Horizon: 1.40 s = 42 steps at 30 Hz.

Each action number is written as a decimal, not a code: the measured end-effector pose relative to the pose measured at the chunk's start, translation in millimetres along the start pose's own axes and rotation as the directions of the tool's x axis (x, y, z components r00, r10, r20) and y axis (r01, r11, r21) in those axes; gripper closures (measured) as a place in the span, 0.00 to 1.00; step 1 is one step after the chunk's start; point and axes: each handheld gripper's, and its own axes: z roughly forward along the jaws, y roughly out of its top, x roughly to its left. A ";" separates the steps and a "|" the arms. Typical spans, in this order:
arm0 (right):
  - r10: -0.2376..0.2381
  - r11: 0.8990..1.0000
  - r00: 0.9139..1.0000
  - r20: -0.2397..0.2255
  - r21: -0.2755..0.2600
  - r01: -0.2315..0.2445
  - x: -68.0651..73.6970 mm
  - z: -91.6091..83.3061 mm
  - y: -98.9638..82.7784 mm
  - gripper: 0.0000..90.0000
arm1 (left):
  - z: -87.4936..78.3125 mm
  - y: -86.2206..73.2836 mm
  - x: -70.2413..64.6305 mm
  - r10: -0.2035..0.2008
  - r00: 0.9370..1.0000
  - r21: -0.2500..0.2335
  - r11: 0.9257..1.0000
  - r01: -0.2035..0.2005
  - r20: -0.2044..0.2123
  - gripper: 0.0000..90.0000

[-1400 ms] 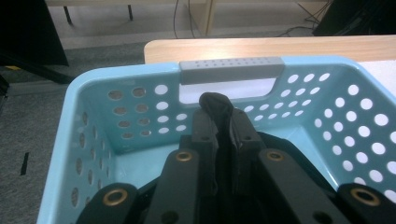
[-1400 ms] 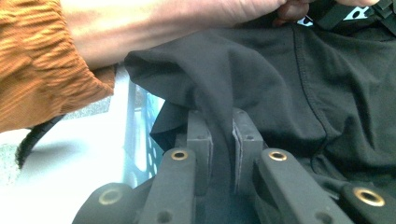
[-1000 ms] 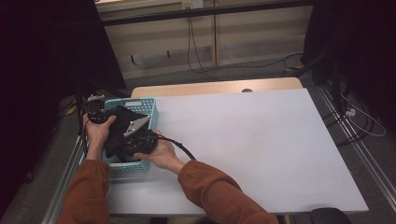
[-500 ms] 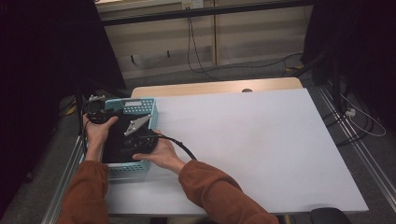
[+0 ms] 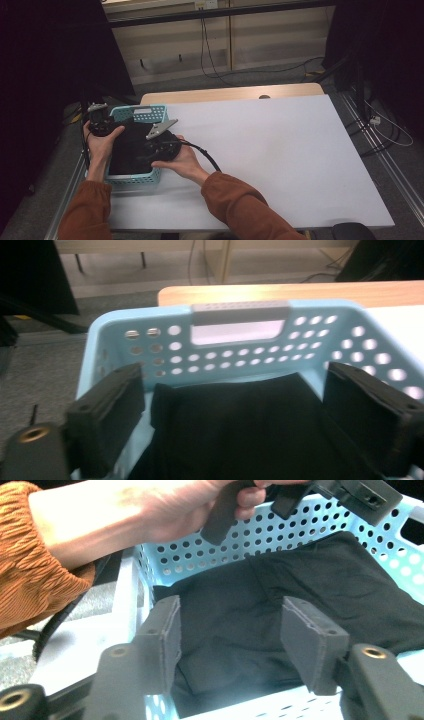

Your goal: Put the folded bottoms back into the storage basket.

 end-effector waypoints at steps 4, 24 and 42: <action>0.001 1.000 1.000 0.025 0.004 -0.002 0.4 -5.6 -0.6 0.34 | -10.9 3.2 -9.6 0.041 0.999 -0.037 0.998 -0.041 0.011 0.05; 0.051 0.998 0.992 0.112 -0.037 -0.048 -6.4 -43.5 -13.3 0.10 | -53.2 -8.8 -60.6 0.134 0.989 -0.112 0.986 -0.127 0.057 0.06; 0.056 0.997 0.966 0.253 -0.062 -0.041 -1.3 -66.3 -29.9 0.04 | -78.2 -35.3 -88.9 0.188 0.978 -0.172 0.970 -0.172 0.085 0.06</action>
